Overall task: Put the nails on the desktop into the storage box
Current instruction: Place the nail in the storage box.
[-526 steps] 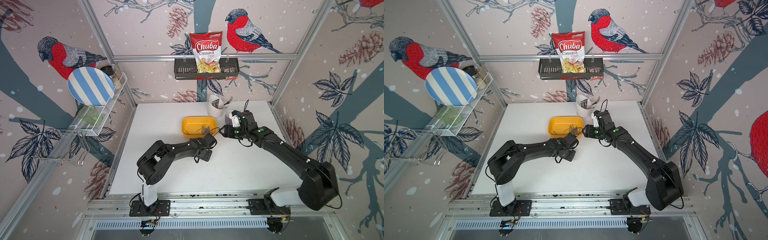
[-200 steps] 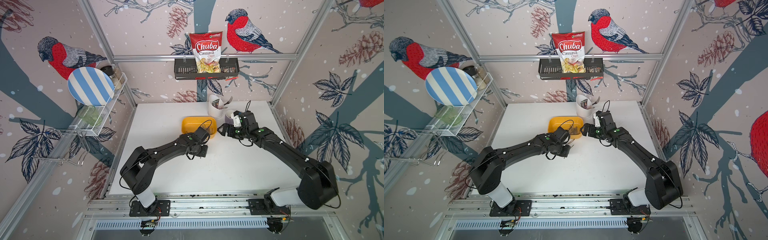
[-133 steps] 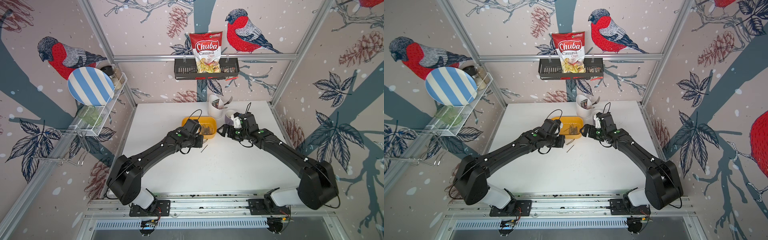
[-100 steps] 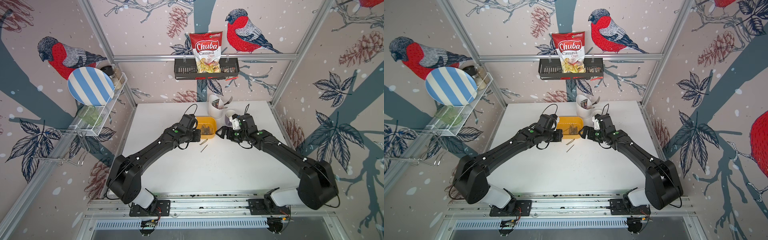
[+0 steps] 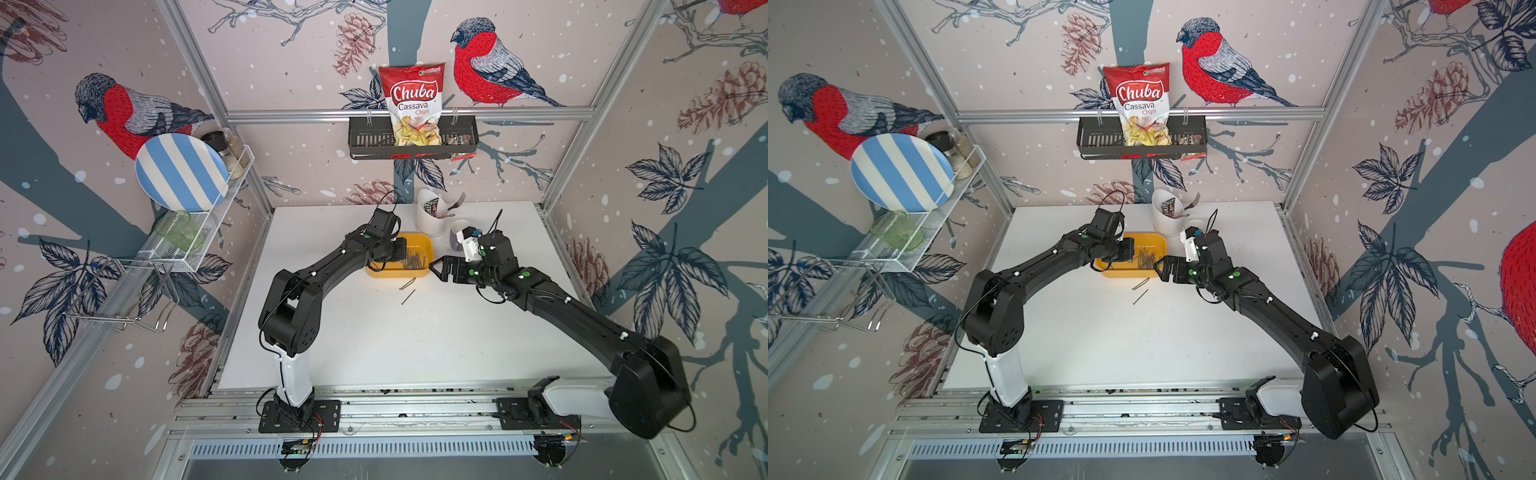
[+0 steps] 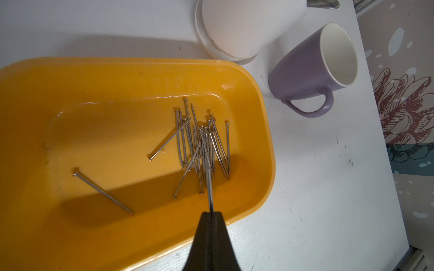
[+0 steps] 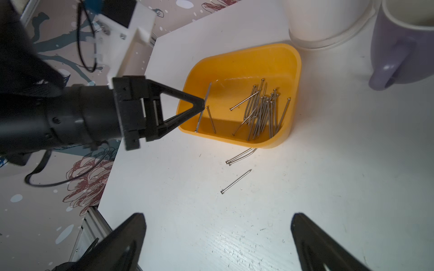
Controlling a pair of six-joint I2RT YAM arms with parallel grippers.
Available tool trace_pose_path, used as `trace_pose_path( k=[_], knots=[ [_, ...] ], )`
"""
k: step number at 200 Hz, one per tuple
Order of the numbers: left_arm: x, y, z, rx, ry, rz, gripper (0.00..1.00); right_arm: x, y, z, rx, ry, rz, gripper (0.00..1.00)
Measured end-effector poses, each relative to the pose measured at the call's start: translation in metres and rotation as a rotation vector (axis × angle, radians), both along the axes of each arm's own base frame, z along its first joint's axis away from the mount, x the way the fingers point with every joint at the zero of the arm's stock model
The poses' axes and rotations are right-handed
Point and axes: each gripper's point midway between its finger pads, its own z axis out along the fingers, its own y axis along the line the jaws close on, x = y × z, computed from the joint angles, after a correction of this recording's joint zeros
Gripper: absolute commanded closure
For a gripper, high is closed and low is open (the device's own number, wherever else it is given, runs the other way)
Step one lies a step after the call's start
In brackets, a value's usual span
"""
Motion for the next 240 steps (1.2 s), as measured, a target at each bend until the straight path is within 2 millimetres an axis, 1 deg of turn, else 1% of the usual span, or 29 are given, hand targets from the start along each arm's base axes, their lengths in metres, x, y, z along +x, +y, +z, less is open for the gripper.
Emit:
trace_pose_path(
  k=[24, 36, 55, 97, 166, 212, 221, 240],
  knots=[
    [0.009, -0.006, -0.018, 0.010, 0.022, -0.015, 1.00, -0.011, -0.003, 0.013, -0.005, -0.126, 0.020, 0.00],
    [0.010, -0.009, -0.030, 0.012, 0.044, -0.023, 1.00, -0.013, -0.005, 0.020, -0.005, -0.191, 0.022, 0.00],
    [0.011, -0.008, -0.046, 0.027, 0.069, -0.025, 1.00, -0.013, -0.010, 0.025, -0.019, -0.258, 0.013, 0.00],
    [0.013, -0.009, -0.065, 0.037, 0.096, -0.026, 1.00, -0.010, -0.012, 0.033, -0.012, -0.312, -0.001, 0.00],
    [0.017, -0.015, -0.078, 0.017, 0.111, -0.031, 1.00, -0.011, -0.009, 0.038, -0.012, -0.331, 0.007, 0.00],
    [0.019, -0.017, -0.081, 0.012, 0.117, -0.026, 1.00, -0.011, -0.009, 0.041, -0.013, -0.336, -0.003, 0.00],
    [0.018, -0.017, -0.082, 0.008, 0.126, -0.020, 0.91, -0.010, -0.009, 0.041, -0.012, -0.337, -0.007, 0.00],
    [0.018, -0.017, -0.083, 0.007, 0.128, -0.019, 0.87, -0.008, -0.011, 0.044, -0.004, -0.332, -0.031, 0.00]
  ],
)
